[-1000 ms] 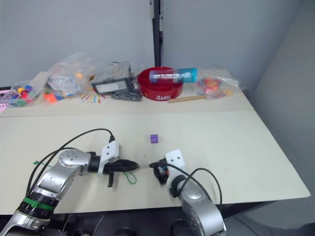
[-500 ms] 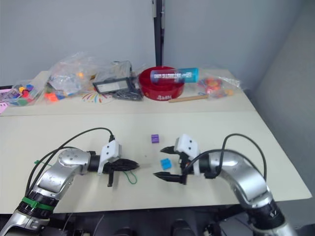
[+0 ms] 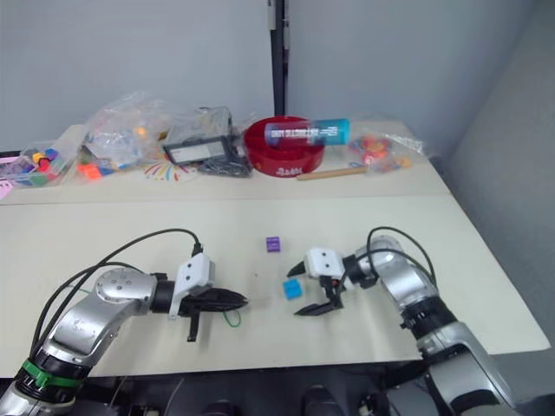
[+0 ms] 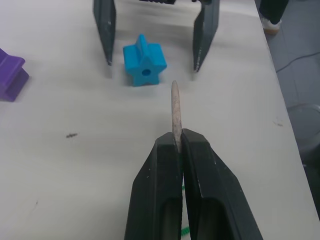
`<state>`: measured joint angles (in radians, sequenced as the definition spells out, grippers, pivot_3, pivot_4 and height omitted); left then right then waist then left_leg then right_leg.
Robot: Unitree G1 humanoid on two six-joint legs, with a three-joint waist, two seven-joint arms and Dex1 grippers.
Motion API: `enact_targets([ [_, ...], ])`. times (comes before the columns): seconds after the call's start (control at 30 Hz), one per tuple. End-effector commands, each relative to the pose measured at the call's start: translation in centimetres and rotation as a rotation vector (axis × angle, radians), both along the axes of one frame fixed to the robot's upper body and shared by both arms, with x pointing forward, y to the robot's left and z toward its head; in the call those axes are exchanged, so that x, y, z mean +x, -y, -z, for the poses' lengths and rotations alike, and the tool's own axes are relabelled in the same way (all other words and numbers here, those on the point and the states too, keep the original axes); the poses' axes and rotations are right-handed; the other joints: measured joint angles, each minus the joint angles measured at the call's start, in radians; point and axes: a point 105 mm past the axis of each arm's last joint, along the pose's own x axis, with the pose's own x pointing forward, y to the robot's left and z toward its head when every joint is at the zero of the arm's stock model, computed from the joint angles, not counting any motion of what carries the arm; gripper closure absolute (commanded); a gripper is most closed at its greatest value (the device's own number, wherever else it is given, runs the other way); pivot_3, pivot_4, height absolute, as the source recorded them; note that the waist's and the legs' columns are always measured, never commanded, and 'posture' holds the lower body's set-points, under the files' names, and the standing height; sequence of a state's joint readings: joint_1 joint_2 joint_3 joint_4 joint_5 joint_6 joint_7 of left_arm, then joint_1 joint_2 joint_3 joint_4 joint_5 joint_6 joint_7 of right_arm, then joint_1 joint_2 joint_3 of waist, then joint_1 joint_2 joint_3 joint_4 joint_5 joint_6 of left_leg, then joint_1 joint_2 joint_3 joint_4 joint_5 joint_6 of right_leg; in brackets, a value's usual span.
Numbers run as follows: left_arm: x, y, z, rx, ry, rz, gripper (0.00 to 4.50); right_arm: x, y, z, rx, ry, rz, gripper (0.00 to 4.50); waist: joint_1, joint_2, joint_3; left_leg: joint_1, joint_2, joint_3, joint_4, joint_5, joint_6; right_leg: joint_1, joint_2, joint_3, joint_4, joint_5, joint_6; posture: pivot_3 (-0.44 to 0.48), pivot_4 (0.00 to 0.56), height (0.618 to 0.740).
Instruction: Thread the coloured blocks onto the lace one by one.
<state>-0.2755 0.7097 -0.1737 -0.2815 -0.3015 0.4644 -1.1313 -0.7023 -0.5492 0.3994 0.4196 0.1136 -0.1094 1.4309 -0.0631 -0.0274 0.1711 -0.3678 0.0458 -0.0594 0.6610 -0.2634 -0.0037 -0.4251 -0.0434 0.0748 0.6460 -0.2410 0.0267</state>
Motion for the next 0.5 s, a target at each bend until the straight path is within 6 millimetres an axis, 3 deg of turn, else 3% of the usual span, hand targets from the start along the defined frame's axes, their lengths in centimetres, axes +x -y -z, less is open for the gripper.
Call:
enact_targets([
  [0.03,0.2,-0.1,-0.8,0.031,0.057,-0.022,4.5,0.4,-0.6,-0.2,0.004,0.023,-0.034,0.06,0.001,0.0,0.0,0.0,0.0,0.0,0.0,0.0,0.0,0.0,0.0,0.0,0.0,0.0,0.0,0.0,0.15,0.731],
  [0.1,0.4,-0.1,-0.6,0.053,0.075,-0.038,4.5,0.7,-0.6,0.0,0.003,0.018,-0.032,0.29,0.002,0.0,0.0,0.0,0.0,0.0,0.0,0.0,0.0,0.0,0.0,0.0,0.0,0.0,0.0,0.0,0.15,0.731],
  [0.37,0.4,0.5,-0.2,0.053,0.082,-0.055,4.5,0.9,-0.2,0.3,0.022,-0.01,0.0,2.96,0.01,0.0,0.0,0.001,0.0,0.0,0.0,0.0,0.0,0.0,0.0,0.0,0.001,0.0,0.0,0.0,0.15,0.731],
  [0.5,0.5,1.2,-0.3,0.042,0.08,-0.039,4.5,0.9,-0.1,0.4,0.042,-0.017,0.039,3.12,0.014,0.0,0.0,0.001,0.0,0.0,0.0,0.0,0.0,0.0,0.0,0.0,0.001,0.0,0.0,0.0,0.15,0.731],
])
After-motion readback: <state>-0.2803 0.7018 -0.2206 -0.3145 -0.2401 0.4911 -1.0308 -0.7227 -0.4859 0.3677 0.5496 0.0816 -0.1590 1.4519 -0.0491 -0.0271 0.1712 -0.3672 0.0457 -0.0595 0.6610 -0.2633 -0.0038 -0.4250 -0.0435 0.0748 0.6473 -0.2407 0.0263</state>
